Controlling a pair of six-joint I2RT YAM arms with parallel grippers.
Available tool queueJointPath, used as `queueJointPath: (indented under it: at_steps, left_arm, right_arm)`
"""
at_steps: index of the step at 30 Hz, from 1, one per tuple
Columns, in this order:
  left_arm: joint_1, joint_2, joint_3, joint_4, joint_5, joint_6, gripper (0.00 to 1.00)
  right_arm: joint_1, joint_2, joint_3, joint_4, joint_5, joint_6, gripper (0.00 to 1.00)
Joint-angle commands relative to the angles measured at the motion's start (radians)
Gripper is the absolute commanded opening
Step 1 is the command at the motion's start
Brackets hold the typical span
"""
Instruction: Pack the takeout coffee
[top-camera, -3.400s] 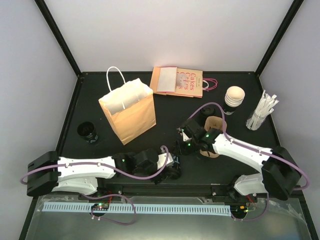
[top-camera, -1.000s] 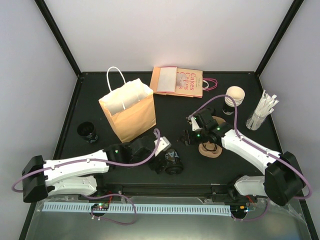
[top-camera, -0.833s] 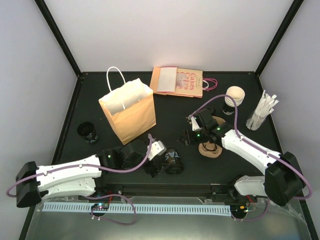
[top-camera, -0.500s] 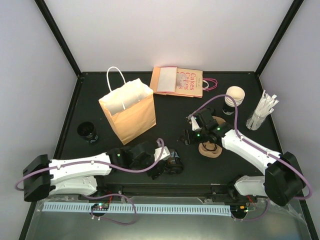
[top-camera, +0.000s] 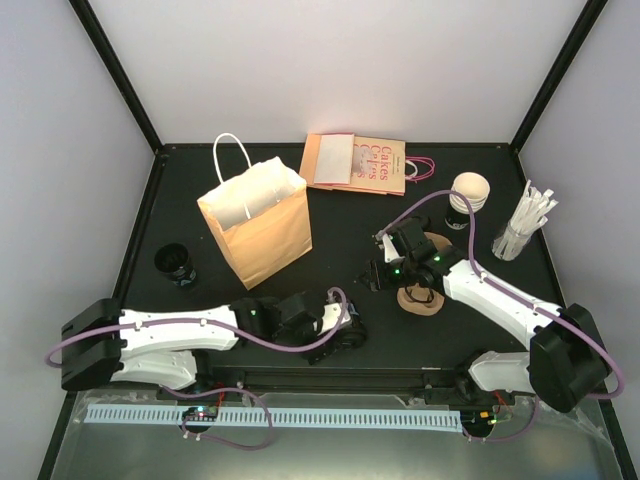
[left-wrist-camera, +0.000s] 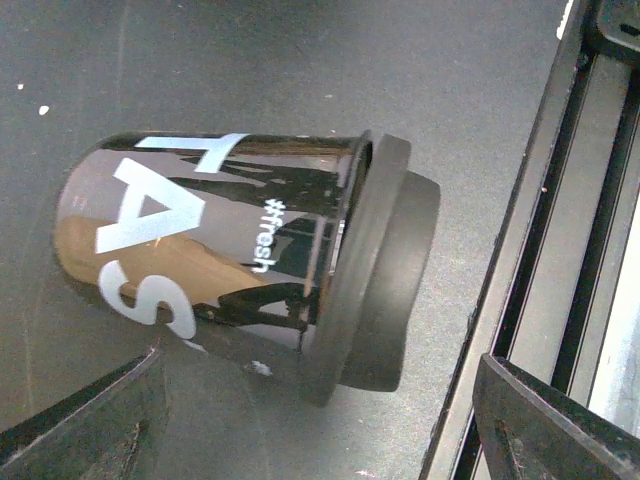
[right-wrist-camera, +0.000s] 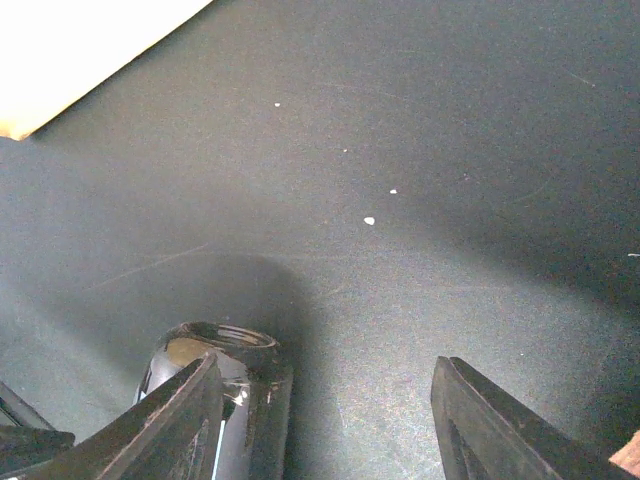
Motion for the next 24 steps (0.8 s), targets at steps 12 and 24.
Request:
queueJointPath:
  at_steps: [12, 24]
  left_arm:
    - [-0.086, 0.115, 0.088, -0.024, -0.179, 0.010, 0.82]
    - [-0.089, 0.108, 0.087, -0.024, -0.215, -0.013, 0.54]
  right_arm:
    - [-0.006, 0.005, 0.007, 0.021, -0.010, 0.006, 0.60]
    - [-0.006, 0.001, 0.000, 0.018, -0.009, 0.004, 0.60]
